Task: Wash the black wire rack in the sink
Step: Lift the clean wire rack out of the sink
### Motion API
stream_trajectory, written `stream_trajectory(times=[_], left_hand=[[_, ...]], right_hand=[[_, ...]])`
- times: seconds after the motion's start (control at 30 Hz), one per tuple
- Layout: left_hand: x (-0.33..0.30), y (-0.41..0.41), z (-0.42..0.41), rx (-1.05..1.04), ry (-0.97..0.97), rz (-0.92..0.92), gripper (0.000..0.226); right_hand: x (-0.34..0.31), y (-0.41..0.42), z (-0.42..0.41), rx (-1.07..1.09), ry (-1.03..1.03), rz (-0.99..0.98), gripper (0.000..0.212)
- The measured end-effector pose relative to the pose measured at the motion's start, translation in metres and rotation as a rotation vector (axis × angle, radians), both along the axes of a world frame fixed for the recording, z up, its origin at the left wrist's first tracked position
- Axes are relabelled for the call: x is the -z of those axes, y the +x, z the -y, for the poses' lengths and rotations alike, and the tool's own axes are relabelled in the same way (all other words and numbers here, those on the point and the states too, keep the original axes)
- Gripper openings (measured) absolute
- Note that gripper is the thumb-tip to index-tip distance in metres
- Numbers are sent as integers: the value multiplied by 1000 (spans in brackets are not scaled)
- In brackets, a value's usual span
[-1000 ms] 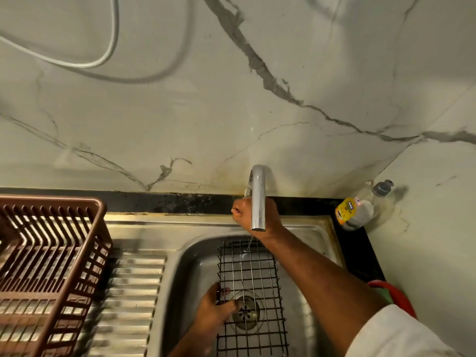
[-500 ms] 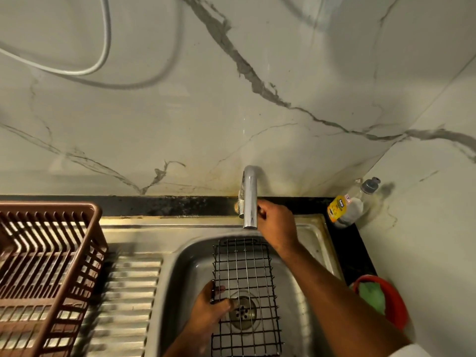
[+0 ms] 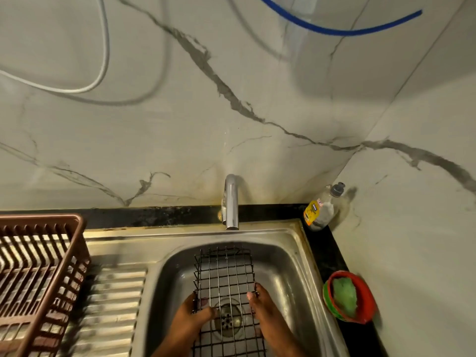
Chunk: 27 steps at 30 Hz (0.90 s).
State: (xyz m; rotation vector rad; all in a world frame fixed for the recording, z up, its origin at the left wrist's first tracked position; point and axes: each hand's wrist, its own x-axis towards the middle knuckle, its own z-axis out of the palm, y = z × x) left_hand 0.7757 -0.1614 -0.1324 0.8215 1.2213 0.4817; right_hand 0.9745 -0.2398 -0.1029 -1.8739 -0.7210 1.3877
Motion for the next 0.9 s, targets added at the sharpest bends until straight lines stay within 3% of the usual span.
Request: stream_trajectory(times=[0.1,0.23,0.27,0.4,0.5,0.63,0.77,0.83,0.9], left_hand=[[0,-9,7,-5,40,-34,150],[-29,-14,13,42,41,-47,102],[-34,-16,13,31,42,-52,100],[-50,-25,13,37,64,-78,114],[-63,-31,14,59,93,-90,111],[-82,-41,20,85,148,-86,102],[-100,-52,26,123,203,-28,110],[-113,-55,30,126,224,-10,100],[-124,-59,34,135,259,-9,104]], right_hand=[[-6,-10,8,38,26,-40,122],[-23,-23,16,85,108,-64,118],[-27,-26,17,96,132,-76,117],[-42,-38,22,118,212,-157,119],[-57,-45,25,126,235,-196,103],[-78,-58,29,139,301,-129,104],[-88,-69,34,157,367,-108,98],[-88,-71,35,160,389,-99,110],[-92,-72,37,167,413,-115,115]])
